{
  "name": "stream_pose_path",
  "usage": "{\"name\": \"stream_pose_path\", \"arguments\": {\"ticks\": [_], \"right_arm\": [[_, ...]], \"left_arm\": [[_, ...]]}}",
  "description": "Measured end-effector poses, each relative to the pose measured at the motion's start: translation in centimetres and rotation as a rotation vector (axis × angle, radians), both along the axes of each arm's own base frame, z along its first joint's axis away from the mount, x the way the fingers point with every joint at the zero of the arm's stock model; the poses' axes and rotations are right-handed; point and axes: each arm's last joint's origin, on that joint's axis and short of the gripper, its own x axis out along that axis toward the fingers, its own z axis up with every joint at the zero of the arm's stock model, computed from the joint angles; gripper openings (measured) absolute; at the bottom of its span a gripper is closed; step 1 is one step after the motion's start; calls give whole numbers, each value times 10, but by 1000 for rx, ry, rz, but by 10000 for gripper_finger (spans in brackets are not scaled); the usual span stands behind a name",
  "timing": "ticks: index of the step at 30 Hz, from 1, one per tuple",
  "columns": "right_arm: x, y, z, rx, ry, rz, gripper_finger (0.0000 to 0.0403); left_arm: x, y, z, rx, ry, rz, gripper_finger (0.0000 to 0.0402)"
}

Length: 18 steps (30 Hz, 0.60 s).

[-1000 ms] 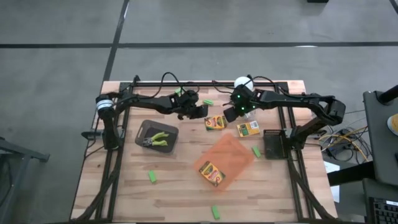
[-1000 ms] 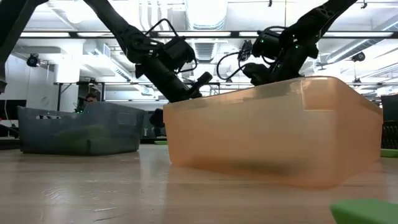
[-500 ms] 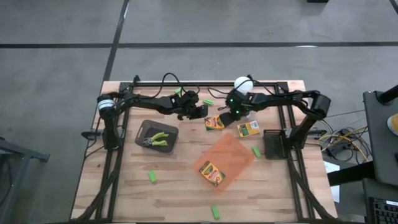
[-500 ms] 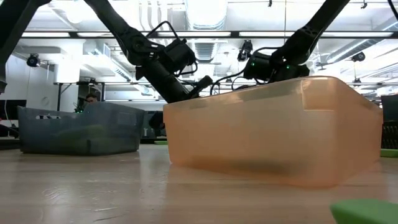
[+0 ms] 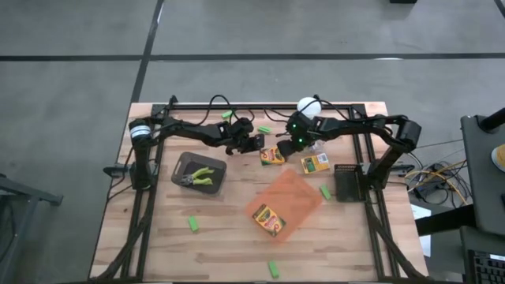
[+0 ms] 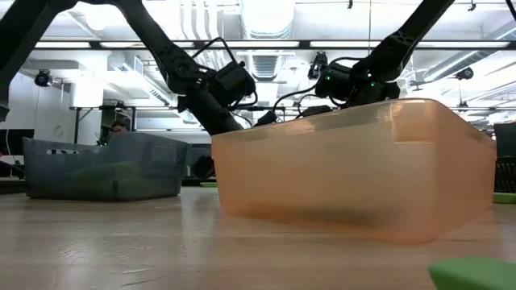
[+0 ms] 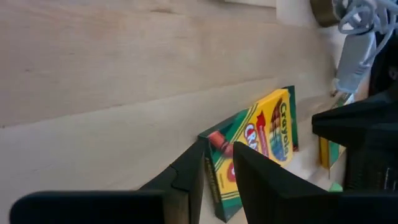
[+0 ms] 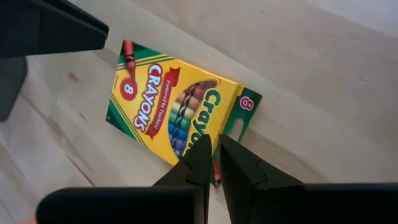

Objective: Pick & Place School Supplies
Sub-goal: Put the left crayon box into the orange bin

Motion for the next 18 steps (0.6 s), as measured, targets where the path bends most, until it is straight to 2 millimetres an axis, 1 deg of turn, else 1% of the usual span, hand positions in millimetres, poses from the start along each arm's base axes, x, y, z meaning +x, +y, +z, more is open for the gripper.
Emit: {"name": "stream_pose_path", "arguments": {"ticks": [9,18], "right_arm": [[2,-1,1,-13,-18,-6,27],[4,-1,2,-30,-43,4,27]], "left_arm": [[1,0,1,-19,-22,17,90],[1,-1,1,10,-18,-47,90]]}}
